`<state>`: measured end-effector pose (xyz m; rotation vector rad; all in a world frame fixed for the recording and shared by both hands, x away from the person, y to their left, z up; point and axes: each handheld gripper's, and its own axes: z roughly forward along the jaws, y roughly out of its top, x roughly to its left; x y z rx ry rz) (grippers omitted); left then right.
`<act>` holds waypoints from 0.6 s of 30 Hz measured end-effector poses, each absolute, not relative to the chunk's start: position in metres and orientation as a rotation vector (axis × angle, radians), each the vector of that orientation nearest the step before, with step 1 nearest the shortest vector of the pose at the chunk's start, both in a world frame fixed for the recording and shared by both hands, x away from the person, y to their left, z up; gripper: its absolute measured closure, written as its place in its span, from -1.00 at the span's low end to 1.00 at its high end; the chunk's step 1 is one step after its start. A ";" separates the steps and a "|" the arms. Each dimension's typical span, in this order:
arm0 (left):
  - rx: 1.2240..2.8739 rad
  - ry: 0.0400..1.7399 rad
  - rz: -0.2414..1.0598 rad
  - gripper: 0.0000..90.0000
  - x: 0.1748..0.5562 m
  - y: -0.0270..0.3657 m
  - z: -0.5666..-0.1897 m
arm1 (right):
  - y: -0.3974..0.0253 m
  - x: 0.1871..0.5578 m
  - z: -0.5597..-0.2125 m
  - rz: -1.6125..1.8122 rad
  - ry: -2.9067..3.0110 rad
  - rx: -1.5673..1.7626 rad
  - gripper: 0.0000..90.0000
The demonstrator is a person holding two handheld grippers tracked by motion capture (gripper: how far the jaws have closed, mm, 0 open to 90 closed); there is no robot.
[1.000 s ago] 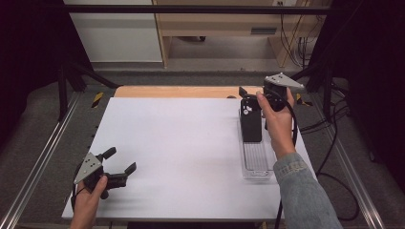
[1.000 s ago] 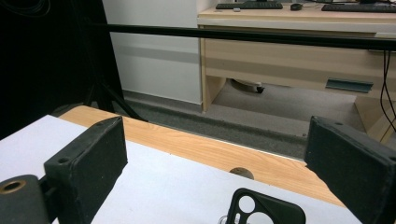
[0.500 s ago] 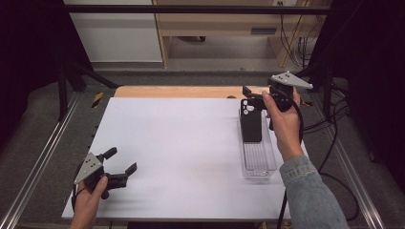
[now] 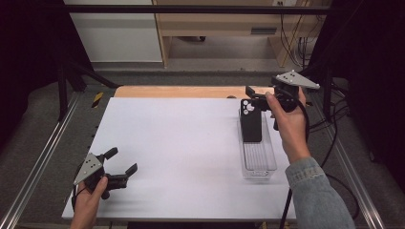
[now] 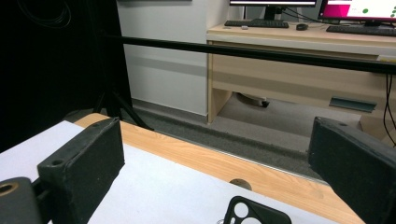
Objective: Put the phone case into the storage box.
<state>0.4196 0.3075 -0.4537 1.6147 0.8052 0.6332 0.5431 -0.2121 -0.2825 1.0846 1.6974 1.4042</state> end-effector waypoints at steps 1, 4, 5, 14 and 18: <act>1.614 0.806 0.633 -0.97 0.420 0.307 -0.454 | -0.213 0.542 -0.282 1.404 1.695 1.083 -0.91; 1.614 0.807 0.632 -0.97 0.420 0.307 -0.454 | -0.215 0.540 -0.281 1.400 1.688 1.083 -0.91; 1.615 0.806 0.632 -0.97 0.420 0.307 -0.454 | -0.216 0.540 -0.280 1.403 1.681 1.083 -0.91; 1.616 0.804 0.631 -0.97 0.419 0.307 -0.453 | -0.221 0.535 -0.279 1.429 1.634 1.065 -0.92; 1.618 0.800 0.629 -0.97 0.419 0.307 -0.453 | -0.224 0.532 -0.278 1.437 1.625 1.045 -0.91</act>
